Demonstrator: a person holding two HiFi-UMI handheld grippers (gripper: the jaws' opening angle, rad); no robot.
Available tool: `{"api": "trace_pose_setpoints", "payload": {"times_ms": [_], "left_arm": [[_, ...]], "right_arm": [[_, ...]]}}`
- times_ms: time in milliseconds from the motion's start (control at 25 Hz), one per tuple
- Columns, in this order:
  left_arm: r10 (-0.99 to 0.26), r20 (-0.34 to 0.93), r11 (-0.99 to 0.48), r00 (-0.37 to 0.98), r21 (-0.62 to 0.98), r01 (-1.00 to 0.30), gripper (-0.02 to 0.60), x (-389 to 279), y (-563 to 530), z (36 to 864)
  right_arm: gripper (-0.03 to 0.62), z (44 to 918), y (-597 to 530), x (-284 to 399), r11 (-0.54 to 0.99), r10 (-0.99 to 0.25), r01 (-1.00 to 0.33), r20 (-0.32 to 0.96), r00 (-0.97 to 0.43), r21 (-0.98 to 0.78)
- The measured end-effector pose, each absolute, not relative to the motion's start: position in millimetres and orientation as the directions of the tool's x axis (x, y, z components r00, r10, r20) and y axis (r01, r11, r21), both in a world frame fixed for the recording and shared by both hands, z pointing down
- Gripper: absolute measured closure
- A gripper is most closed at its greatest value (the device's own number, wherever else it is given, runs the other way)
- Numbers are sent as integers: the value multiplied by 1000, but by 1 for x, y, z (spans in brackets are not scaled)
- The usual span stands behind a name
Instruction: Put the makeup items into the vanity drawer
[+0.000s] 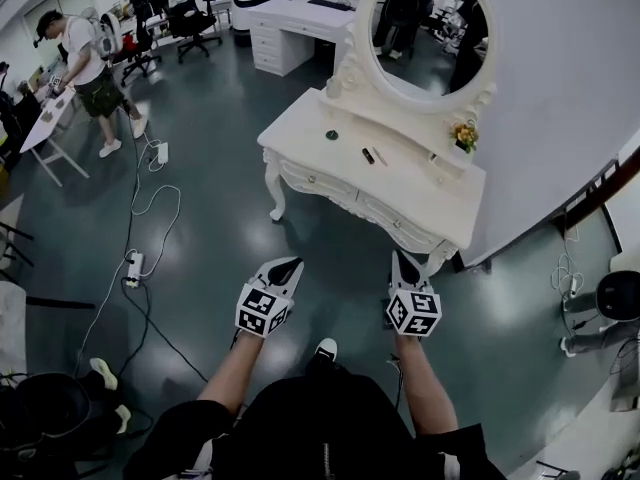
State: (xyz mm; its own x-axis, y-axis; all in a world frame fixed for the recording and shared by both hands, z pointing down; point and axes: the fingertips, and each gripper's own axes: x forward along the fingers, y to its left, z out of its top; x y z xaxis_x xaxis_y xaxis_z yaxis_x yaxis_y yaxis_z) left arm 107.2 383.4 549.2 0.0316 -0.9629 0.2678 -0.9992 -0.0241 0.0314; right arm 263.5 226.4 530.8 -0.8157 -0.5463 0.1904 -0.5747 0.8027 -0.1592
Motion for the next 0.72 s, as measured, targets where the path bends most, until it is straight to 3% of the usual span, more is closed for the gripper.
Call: {"api": "trace_pose_setpoints", "payload": {"times_ms": [720], "left_arm": [[-959,250,-123,130,41,-992,560,38,201,548]], "right_arm": [[589,527,59,197,752,-623,-646,181,-761,-129]]}}
